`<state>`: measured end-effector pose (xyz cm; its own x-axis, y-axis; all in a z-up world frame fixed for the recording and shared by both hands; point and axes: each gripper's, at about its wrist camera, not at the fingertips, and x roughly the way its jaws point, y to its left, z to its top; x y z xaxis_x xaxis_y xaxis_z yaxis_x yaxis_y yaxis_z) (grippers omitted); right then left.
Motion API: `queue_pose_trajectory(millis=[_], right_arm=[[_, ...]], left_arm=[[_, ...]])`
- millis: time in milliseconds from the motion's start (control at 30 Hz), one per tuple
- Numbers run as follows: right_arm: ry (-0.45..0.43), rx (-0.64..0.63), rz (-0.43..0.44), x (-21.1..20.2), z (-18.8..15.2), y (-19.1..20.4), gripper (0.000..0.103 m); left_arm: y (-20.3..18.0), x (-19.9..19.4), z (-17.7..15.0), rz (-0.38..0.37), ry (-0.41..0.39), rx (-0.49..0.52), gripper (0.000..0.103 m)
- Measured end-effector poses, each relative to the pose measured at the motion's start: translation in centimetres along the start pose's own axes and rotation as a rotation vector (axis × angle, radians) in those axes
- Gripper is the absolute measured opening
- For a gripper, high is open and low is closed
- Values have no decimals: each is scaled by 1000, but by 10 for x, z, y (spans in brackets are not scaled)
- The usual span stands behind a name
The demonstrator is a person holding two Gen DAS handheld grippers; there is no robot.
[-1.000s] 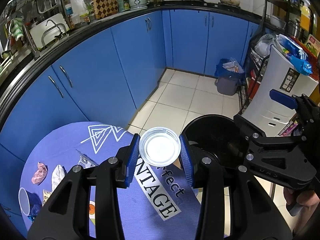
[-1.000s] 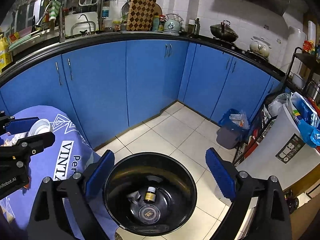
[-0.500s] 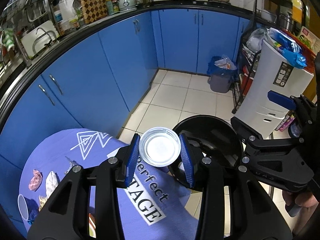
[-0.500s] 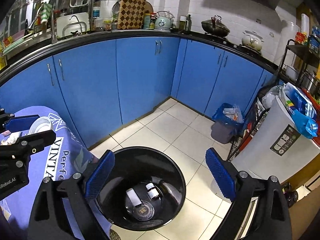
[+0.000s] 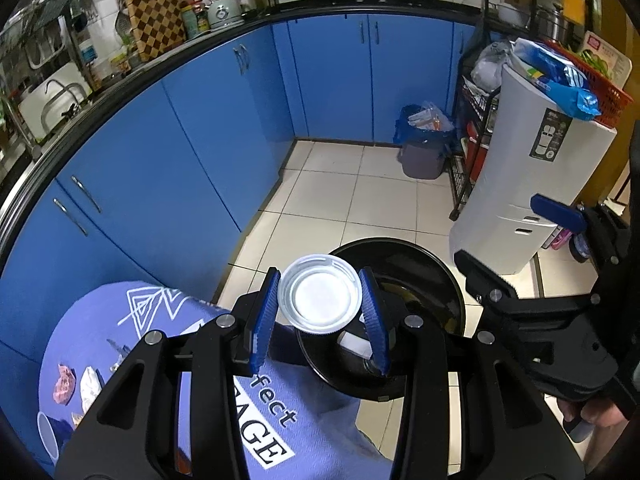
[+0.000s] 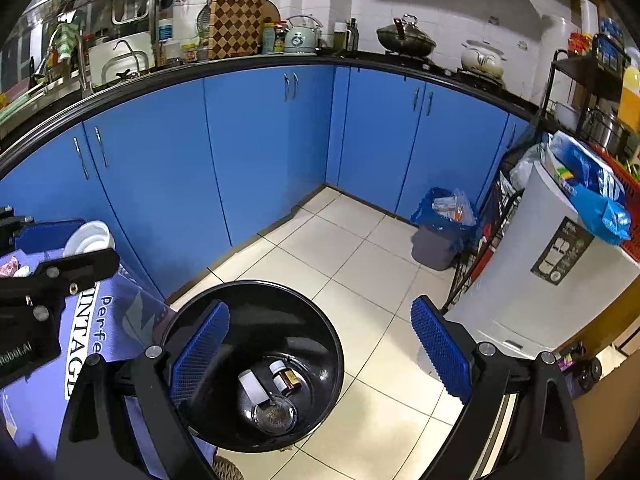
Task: Collect trash
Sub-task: 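Open the right tool to drop the carton into the bin while the left tool releases the cap, then move both tools back toward the remaining wrappers on the table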
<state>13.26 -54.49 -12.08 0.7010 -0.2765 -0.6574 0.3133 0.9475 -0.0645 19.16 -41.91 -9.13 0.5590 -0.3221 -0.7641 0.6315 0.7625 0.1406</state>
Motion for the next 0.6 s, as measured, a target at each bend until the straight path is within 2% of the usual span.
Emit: queue_pose_trajectory(millis=[100, 267, 600], right_arm=[[4, 2, -4, 1, -4, -4, 90], [2, 9, -4, -2, -7, -7, 90], [1, -16, 20, -14, -7, 11, 90]], left_arm=[[-2, 2, 5, 18, -6, 9, 43], [3, 4, 6, 29, -15, -19, 77], [22, -7, -12, 50, -6, -54, 79]])
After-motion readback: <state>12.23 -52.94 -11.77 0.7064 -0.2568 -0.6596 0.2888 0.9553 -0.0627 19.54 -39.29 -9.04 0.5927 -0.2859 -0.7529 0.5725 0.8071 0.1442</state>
